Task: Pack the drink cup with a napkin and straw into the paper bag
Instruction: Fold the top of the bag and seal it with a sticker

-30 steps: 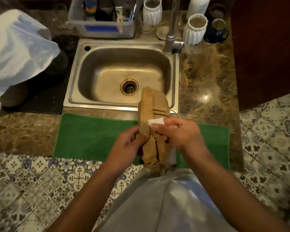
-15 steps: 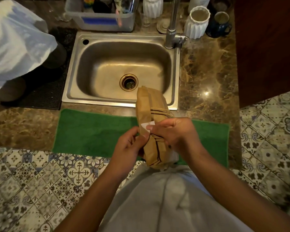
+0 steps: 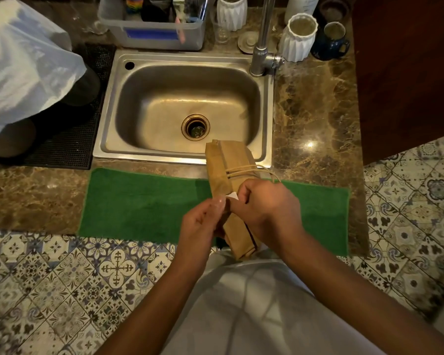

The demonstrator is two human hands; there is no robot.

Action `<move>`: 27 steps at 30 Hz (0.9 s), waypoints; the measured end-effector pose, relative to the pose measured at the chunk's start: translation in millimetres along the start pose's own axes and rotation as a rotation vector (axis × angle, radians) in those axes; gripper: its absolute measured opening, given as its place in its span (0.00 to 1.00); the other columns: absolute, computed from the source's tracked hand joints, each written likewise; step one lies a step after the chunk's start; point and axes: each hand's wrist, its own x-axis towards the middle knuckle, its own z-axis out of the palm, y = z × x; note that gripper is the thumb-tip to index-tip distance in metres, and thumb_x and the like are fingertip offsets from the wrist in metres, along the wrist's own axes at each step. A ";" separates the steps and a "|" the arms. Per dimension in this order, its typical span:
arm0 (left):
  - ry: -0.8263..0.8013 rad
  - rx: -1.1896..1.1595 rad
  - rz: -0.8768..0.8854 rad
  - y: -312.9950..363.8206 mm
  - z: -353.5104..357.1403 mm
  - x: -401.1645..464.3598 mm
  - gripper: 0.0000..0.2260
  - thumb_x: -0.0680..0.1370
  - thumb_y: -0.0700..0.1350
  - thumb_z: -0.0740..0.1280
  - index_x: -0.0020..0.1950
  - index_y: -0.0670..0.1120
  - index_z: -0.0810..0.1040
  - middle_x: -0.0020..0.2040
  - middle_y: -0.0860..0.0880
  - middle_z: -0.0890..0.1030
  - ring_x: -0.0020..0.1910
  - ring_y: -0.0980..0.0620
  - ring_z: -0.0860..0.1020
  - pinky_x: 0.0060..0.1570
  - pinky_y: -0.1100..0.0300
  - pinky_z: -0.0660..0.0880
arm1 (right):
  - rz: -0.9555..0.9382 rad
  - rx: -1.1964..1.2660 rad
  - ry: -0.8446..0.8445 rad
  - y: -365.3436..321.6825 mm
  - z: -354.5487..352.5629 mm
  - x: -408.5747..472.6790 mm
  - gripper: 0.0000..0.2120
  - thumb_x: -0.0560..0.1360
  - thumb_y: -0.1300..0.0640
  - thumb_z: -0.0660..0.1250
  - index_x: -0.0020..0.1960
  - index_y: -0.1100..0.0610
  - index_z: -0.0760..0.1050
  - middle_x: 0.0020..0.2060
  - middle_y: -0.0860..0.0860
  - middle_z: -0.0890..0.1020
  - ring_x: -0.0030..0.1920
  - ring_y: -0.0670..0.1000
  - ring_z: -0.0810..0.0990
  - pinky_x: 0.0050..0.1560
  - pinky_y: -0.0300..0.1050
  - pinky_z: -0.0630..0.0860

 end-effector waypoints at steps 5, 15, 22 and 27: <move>0.012 0.004 0.041 1.1 1.6 3.7 0.15 0.77 0.53 0.72 0.51 0.40 0.85 0.44 0.35 0.85 0.39 0.43 0.82 0.40 0.46 0.79 | -0.026 -0.114 -0.014 -1.1 -6.5 2.1 0.21 0.75 0.36 0.64 0.37 0.54 0.74 0.33 0.49 0.81 0.38 0.54 0.80 0.38 0.46 0.76; 0.007 0.005 0.050 0.3 -3.6 5.6 0.16 0.80 0.47 0.67 0.50 0.33 0.80 0.44 0.26 0.79 0.38 0.43 0.78 0.39 0.51 0.76 | -0.019 0.412 -0.289 24.4 -11.2 24.3 0.25 0.71 0.43 0.76 0.38 0.65 0.76 0.24 0.56 0.80 0.21 0.47 0.74 0.29 0.39 0.73; 0.020 0.173 0.094 6.0 -18.7 10.4 0.14 0.81 0.42 0.67 0.44 0.31 0.77 0.39 0.24 0.76 0.32 0.44 0.76 0.30 0.54 0.75 | -0.086 0.121 -0.156 24.9 -8.1 22.1 0.22 0.68 0.35 0.75 0.35 0.54 0.77 0.29 0.50 0.82 0.33 0.48 0.79 0.43 0.55 0.82; -0.049 0.362 0.157 15.9 -34.5 16.5 0.19 0.81 0.46 0.69 0.38 0.33 0.73 0.29 0.35 0.71 0.27 0.49 0.70 0.28 0.54 0.70 | -0.446 0.109 0.074 5.7 -36.0 12.4 0.11 0.74 0.41 0.69 0.44 0.49 0.80 0.40 0.44 0.83 0.41 0.46 0.79 0.42 0.53 0.81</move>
